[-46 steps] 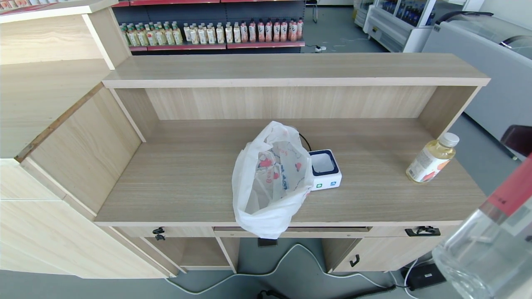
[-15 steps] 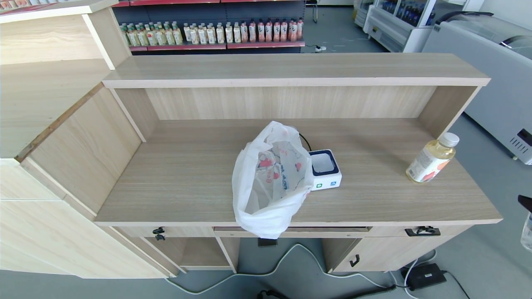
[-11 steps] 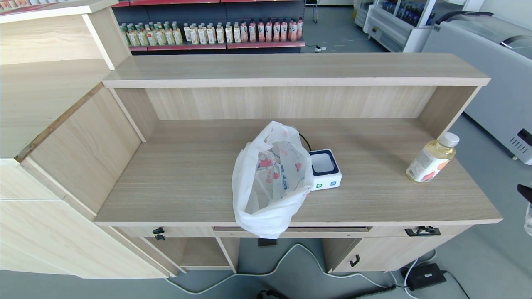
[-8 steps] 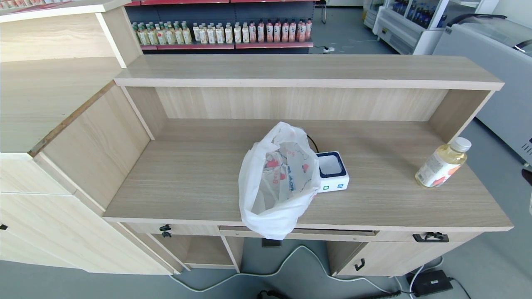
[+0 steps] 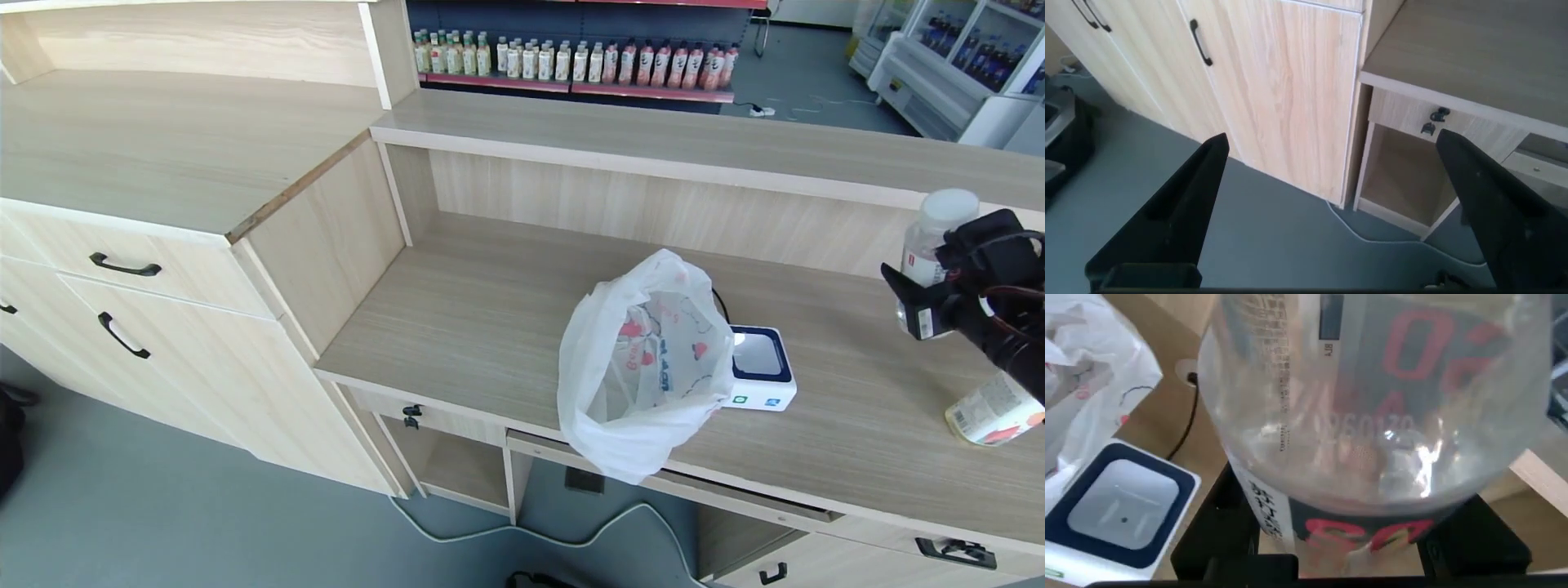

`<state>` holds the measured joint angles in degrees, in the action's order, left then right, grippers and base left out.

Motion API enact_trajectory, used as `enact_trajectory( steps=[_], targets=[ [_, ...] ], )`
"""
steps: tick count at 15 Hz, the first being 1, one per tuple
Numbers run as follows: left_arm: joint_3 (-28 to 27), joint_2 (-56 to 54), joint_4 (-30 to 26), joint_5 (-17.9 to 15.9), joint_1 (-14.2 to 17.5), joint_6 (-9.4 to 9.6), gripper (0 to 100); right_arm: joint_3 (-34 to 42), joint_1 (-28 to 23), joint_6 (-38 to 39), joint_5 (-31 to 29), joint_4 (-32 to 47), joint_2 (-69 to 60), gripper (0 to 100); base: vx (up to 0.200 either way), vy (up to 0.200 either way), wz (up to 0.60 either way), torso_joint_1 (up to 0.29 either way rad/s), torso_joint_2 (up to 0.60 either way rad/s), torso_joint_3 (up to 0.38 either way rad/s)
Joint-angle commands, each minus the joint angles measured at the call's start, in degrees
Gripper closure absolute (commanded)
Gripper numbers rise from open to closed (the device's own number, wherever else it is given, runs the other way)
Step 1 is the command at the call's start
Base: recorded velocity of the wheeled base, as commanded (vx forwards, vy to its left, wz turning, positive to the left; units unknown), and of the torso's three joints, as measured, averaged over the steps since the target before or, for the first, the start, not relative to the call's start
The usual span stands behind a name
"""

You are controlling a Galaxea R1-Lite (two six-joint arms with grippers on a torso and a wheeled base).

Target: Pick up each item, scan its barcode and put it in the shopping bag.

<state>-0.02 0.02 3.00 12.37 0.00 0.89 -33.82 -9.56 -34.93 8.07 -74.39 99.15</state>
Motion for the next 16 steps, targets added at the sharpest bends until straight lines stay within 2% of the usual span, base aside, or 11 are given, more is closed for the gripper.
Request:
enact_trajectory(
  steps=[1,2,4,6,7,9,16],
  targets=[
    [0.0,0.0,0.0,0.0,0.0,-0.01,0,0.1,2.2,-0.3,10.2,-4.0,10.3,100,0.0,0.0,0.0,0.0,0.0,0.0],
    [0.0,0.0,0.0,0.0,0.0,-0.01,0,0.2,1.8,-1.9,14.0,-4.0,10.8,100,0.0,0.0,0.0,0.0,0.0,0.0],
    [0.0,0.0,0.0,0.0,0.0,-0.01,0,-0.2,0.7,-6.1,17.3,-4.8,12.0,100,0.0,0.0,0.0,0.0,0.0,0.0],
    [0.0,0.0,0.0,0.0,0.0,-0.01,0,-2.7,0.2,-9.6,24.0,-7.4,15.0,100,0.0,0.0,0.0,0.0,0.0,0.0],
    [0.0,0.0,0.0,0.0,0.0,-0.01,0,-4.1,0.2,-11.8,25.3,-8.1,16.3,100,0.0,0.0,0.0,0.0,0.0,0.0],
    [0.0,0.0,0.0,0.0,0.0,-0.01,0,-5.2,0.5,-13.9,27.2,-10.0,17.4,100,0.0,0.0,0.0,0.0,0.0,0.0],
    [0.0,0.0,0.0,0.0,0.0,-0.01,0,-5.8,1.9,-16.5,27.4,-15.5,21.5,100,0.0,0.0,0.0,0.0,0.0,0.0]
  ],
)
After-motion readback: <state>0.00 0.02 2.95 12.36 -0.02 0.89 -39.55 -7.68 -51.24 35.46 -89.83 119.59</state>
